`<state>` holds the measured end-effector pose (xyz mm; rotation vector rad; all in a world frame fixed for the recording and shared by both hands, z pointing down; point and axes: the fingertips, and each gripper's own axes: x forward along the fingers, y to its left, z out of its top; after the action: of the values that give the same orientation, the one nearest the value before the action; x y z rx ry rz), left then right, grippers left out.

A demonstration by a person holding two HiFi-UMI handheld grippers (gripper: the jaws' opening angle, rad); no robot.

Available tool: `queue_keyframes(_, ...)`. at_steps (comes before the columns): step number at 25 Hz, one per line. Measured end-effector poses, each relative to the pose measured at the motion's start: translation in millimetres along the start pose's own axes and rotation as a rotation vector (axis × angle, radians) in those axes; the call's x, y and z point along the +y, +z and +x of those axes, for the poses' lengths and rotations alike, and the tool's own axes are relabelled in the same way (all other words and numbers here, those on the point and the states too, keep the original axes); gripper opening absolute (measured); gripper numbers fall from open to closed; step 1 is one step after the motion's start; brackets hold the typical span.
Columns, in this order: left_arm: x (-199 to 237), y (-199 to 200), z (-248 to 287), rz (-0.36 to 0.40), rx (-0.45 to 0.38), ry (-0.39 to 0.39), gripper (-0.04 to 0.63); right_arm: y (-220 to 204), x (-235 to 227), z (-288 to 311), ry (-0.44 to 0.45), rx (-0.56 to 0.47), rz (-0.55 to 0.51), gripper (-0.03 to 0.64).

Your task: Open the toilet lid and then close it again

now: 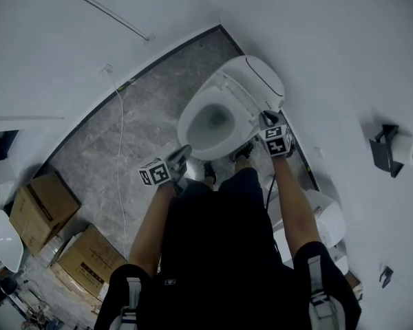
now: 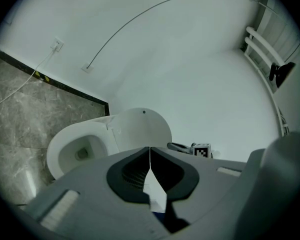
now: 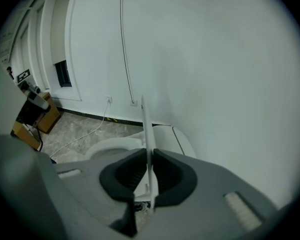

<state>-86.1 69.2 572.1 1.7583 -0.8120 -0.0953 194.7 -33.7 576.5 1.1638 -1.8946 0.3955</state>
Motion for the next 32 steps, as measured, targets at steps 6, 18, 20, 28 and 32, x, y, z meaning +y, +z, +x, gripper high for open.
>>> queue_keyframes(6, -2, -11, 1, -0.013, 0.005, -0.008, 0.014, -2, 30, -6, 0.003, -0.015, -0.015, 0.046)
queue_keyframes(18, 8, -27, -11, -0.027, 0.01, 0.022, 0.014, -11, 75, -7, 0.058, -0.012, -0.108, 0.055)
queue_keyframes(20, 12, -31, -12, -0.034, 0.01, 0.027, 0.014, -12, 80, -6, 0.069, -0.016, -0.115, 0.058)
queue_keyframes(28, 10, -40, -3, -0.043, 0.025, 0.021, 0.014, -18, 103, -4, 0.122, -0.016, -0.152, 0.066)
queue_keyframes(32, 10, -44, 7, -0.038, 0.039, 0.011, 0.014, -20, 110, -4, 0.149, -0.021, -0.165, 0.069)
